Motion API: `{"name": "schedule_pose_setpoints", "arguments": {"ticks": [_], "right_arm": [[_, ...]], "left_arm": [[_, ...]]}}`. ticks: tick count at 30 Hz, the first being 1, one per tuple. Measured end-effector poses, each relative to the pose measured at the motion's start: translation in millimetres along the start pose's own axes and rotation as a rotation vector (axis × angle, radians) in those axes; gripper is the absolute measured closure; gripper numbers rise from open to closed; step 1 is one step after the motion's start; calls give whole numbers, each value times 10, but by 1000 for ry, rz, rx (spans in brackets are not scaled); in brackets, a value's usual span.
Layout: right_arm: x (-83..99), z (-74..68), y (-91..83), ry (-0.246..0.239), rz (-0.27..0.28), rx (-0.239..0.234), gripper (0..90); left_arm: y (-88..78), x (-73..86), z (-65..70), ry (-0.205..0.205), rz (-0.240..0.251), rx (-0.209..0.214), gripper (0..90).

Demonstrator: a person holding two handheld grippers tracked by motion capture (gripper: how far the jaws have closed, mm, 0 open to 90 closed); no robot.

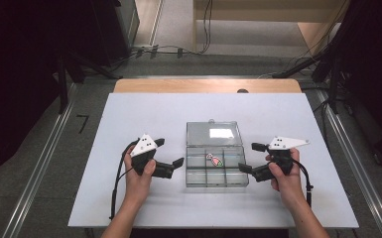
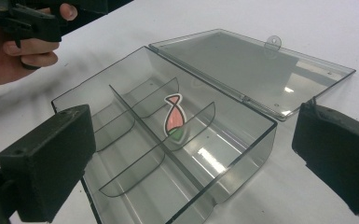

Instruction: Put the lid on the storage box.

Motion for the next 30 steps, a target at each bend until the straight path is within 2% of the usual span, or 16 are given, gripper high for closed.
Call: {"name": "schedule_pose_setpoints", "arguments": {"ticks": [10, 16, 21, 30], "right_arm": [[-8, 10, -5, 6, 11, 5, 0], [-2, 18, 9, 3, 6, 9, 0], [-3, 31, 30, 4, 4, 14, 0], [-17, 70, 34, 13, 6, 22, 0]], "left_arm": [[187, -78, -33, -18, -3, 13, 0], [291, -116, -45, -21, -19, 22, 0], [389, -132, -55, -35, -34, 44, 0], [559, -173, -105, -55, -56, 53, 0]]}}
Point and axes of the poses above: each handheld gripper's, and its own axes: y roughly forward along the jaws, x roughly out of its underside, z roughly to its right, the point moved 8 cm from there along y, roughly forward along the jaws, and after that the axes turned 6 degrees about -z, right-handed, at the moved point
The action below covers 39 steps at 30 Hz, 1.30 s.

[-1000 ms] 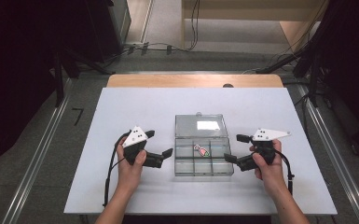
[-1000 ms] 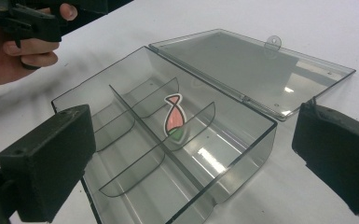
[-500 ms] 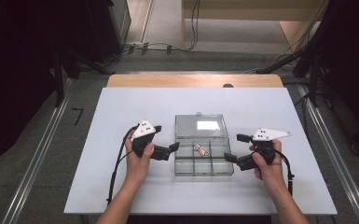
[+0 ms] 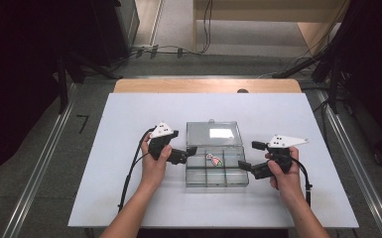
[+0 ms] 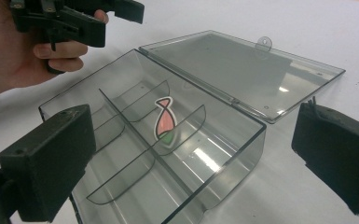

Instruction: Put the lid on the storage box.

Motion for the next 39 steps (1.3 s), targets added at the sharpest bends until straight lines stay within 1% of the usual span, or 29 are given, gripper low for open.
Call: {"name": "schedule_pose_setpoints", "arguments": {"ticks": [8, 11, 17, 20, 21, 23, 25, 26, 30, 36, 39], "right_arm": [[-37, 53, 45, 4, -11, 8, 0], [-68, 67, 66, 7, -10, 7, 0], [-159, 104, 107, 20, 3, 1, 0], [-203, 148, 133, 37, 8, 0, 0], [-219, 166, 144, 39, 9, 3, 0], [-251, 200, 164, 44, 10, 8, 0], [-282, 233, 183, 52, 14, 12, 8], [-296, 253, 193, 59, 15, 19, 33], [-333, 320, 247, 71, 8, 27, 33], [-321, 406, 366, 96, -18, 33, 33], [-301, 477, 412, 128, -20, 37, 34]], "left_arm": [[134, -26, -46, -23, -25, 9, 1], [168, -34, -65, -36, -27, 15, 3], [217, -28, -137, -72, -32, 15, 16], [253, -20, -159, -73, -48, 6, 40], [264, -17, -165, -74, -56, 10, 41], [286, -17, -175, -88, -64, 17, 49], [305, -17, -192, -104, -71, 13, 55], [318, -17, -207, -111, -72, 6, 58], [364, -15, -236, -147, -81, 0, 70], [420, 1, -251, -175, -102, -9, 81], [440, 16, -258, -192, -109, -5, 81]]}}
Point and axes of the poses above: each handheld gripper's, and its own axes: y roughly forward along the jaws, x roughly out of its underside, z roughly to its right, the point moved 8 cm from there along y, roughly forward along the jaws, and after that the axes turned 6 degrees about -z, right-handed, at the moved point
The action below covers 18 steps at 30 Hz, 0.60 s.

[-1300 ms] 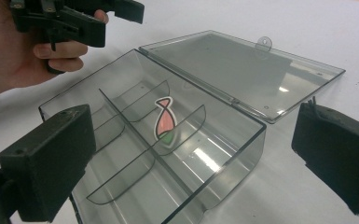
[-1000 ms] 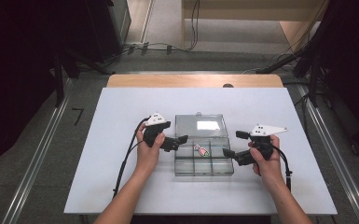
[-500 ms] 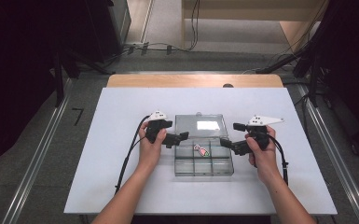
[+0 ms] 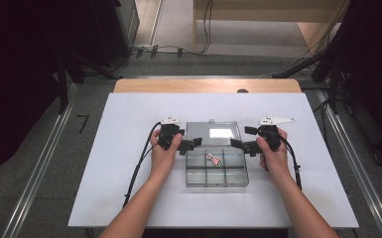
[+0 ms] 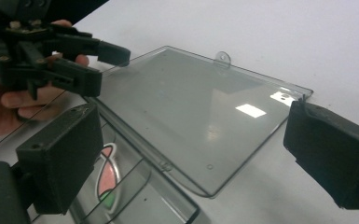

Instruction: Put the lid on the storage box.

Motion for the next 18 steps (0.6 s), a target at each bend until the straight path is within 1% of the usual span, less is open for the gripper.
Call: {"name": "schedule_pose_setpoints", "arguments": {"ticks": [3, 6, 11, 14, 18], "right_arm": [[10, 66, 39, 42, 2, -3, 36], [23, 123, 73, 66, 1, 5, 41], [57, 167, 137, 89, -20, 13, 42], [87, 185, 181, 107, -39, 17, 43], [108, 198, 224, 125, -51, 17, 50]], "left_arm": [[8, -8, 1, -6, 0, -1, 82], [21, -12, 9, -12, -5, -2, 95], [48, -9, 14, -26, -12, -12, 110], [53, -8, 6, -39, -13, -11, 120], [56, -6, 2, -50, -16, -13, 123]]}}
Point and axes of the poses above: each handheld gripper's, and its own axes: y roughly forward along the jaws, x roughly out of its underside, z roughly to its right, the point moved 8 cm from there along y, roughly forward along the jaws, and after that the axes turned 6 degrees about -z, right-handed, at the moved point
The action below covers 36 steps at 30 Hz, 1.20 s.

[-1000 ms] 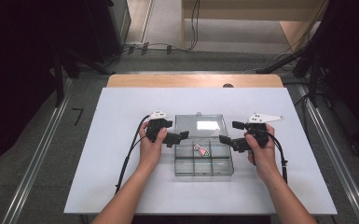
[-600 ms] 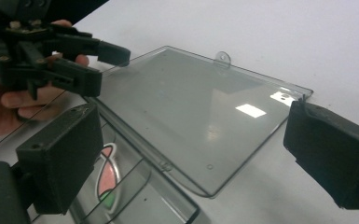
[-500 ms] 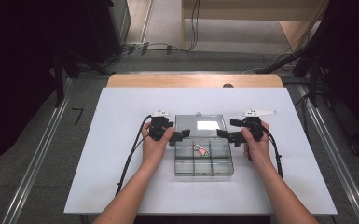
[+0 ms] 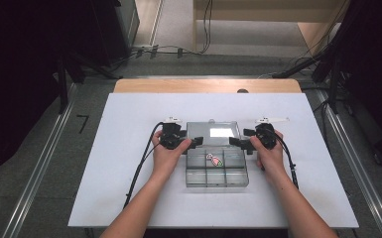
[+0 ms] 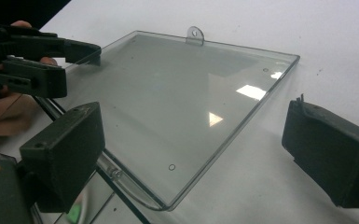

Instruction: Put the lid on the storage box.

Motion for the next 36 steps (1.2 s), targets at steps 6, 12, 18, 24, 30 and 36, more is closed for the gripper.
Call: {"name": "schedule_pose_setpoints", "arguments": {"ticks": [6, 12, 18, 24, 30, 36], "right_arm": [[20, 14, 50, 22, -19, 13, 86], [40, 17, 69, 57, -37, 9, 118], [54, -22, 84, 95, -45, -52, 217], [47, -67, 71, 77, -38, -69, 276], [28, -112, 31, 33, -25, -49, 339], [-1, -129, -32, 1, 2, -29, 422]], "left_arm": [[11, 11, -10, -18, -11, -7, 144], [17, 16, -6, -48, -14, 7, 153], [13, 19, 4, -64, -19, 34, 196], [-8, -2, 30, -55, -3, 45, 270], [-69, -44, 42, -37, 26, 45, 378], [-155, -93, 51, -14, 68, 34, 484]]}}
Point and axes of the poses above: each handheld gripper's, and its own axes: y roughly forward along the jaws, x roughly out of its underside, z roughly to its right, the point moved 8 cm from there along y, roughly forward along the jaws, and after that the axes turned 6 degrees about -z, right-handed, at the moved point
